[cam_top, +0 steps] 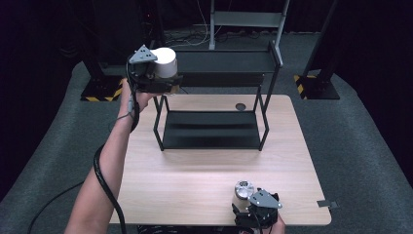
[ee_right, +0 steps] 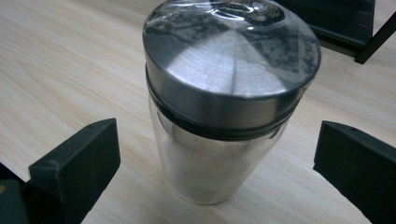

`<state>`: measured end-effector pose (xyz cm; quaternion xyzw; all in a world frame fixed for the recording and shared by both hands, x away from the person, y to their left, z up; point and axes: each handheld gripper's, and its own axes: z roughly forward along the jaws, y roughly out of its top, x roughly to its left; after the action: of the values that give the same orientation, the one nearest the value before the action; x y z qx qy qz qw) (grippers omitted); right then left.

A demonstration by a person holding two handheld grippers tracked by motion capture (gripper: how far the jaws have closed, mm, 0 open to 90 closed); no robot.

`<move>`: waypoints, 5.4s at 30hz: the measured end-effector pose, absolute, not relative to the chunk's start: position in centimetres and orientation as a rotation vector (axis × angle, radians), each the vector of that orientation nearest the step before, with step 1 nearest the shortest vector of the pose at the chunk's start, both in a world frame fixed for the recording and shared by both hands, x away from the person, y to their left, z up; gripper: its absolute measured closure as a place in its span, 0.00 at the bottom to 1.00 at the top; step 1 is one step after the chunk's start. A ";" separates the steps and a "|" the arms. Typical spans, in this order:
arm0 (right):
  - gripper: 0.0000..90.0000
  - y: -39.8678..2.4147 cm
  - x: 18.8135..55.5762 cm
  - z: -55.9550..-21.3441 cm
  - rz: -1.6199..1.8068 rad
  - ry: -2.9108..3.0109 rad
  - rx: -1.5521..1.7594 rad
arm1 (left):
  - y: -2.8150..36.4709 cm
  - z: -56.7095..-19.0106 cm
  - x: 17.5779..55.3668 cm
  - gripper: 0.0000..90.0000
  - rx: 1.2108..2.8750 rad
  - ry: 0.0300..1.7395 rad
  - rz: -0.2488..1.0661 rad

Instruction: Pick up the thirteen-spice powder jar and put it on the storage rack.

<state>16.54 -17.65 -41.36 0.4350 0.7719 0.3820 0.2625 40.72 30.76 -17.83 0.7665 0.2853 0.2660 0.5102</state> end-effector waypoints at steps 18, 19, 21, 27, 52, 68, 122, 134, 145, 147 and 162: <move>0.00 -17.7 16.6 -41.4 1.028 2.095 1.180 | 30.0 -15.9 42.2 0.34 1.844 0.684 0.641; 0.00 -17.7 16.6 -41.4 1.027 2.094 1.181 | 29.9 -15.8 42.3 0.34 1.845 0.686 0.643; 0.00 -17.7 16.6 -41.4 1.028 2.095 1.182 | 29.8 -15.6 42.6 0.34 1.849 0.690 0.643; 0.00 -17.7 16.6 -41.4 1.027 2.096 1.182 | 29.5 -15.0 43.4 0.34 1.857 0.698 0.647; 0.00 -17.8 16.6 -41.4 1.028 2.092 1.184 | 28.9 -13.5 46.5 0.34 1.852 0.774 0.625; 0.00 -18.0 16.5 -41.5 1.023 2.088 1.188 | 28.7 -13.8 48.2 0.34 1.822 0.838 0.610; 0.00 -18.0 16.3 -41.4 1.025 2.083 1.179 | 28.5 -11.6 46.9 0.04 1.945 0.928 0.613; 0.00 -18.1 16.2 -41.3 1.021 2.077 1.177 | 29.5 -14.5 41.2 0.02 2.051 0.832 0.713; 0.00 -18.1 16.1 -41.5 1.033 2.070 1.179 | 30.4 -23.5 36.2 0.01 2.136 0.839 0.709; 0.00 -17.9 16.2 -41.4 1.033 2.076 1.171 | 30.5 -25.7 35.5 0.01 2.153 0.856 0.694; 0.00 -17.5 16.3 -41.6 1.017 2.095 1.168 | 32.5 -40.2 30.1 0.02 2.053 1.099 0.605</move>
<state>16.32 -17.50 -41.65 0.4324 0.7754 0.3763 0.2649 30.07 32.46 -40.20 0.7963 0.4263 0.2347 0.3594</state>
